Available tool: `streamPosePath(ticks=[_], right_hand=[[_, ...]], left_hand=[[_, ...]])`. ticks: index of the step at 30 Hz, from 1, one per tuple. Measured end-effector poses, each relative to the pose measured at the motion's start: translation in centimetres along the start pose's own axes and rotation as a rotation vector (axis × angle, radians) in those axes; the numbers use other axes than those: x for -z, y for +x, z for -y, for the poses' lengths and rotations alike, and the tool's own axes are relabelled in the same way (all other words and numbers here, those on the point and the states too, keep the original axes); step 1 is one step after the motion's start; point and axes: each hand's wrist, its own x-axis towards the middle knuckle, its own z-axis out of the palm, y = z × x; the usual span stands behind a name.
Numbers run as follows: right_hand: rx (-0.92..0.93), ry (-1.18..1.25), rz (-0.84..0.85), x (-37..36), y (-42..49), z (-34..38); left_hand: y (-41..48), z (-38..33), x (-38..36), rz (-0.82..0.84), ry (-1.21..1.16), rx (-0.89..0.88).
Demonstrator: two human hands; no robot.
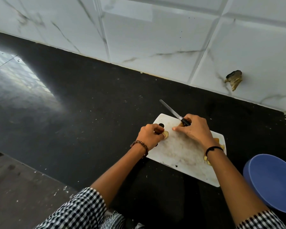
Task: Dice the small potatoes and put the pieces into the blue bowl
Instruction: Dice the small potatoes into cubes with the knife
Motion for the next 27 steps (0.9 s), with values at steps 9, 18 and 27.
streamPosePath(ticks=[9,18,27], right_hand=[[-0.038,0.02,-0.036,-1.4,0.8,1.2],[-0.104,0.219,-0.122,-0.8,-3.1,-1.2],[-0.191,0.365,-0.225,-2.0,-8.2,-4.2]], left_hand=[[-0.5,0.2,0.1,-0.015,0.017,-0.018],[-0.4,0.0,-1.2,-0.035,0.095,-0.098],[-0.7,-1.4,-5.6,-0.035,0.408,-0.487]])
